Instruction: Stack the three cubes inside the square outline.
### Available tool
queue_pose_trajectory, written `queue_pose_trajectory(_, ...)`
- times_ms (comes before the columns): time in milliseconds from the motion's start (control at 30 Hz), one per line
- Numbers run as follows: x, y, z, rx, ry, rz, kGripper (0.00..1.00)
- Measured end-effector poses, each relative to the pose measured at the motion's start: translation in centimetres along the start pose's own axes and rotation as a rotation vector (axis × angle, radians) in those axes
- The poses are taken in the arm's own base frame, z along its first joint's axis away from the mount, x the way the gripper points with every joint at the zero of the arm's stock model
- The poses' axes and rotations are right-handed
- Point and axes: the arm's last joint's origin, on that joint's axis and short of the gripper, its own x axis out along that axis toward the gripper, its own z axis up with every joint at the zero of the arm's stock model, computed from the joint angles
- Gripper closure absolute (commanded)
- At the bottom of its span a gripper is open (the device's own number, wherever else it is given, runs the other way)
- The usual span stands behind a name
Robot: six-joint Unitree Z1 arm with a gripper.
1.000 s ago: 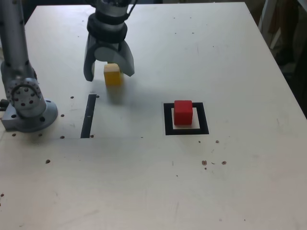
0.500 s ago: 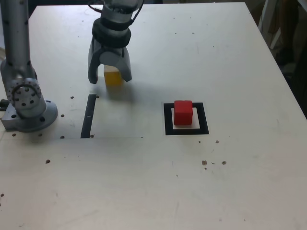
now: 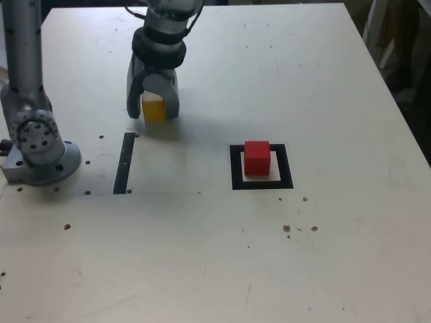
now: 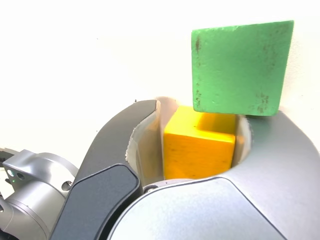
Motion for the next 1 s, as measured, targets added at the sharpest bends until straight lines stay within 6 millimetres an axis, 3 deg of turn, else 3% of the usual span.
queue_pose_trajectory(433,-0.7,-0.3,0.5,0.016,-0.020,-0.012,0.70)
queue_pose_trajectory(833,-9.2,-5.5,1.5,0.135,-0.097,0.034,0.70)
queue_pose_trajectory(1000,-11.5,-7.5,2.2,0.158,-0.116,0.034,0.70)
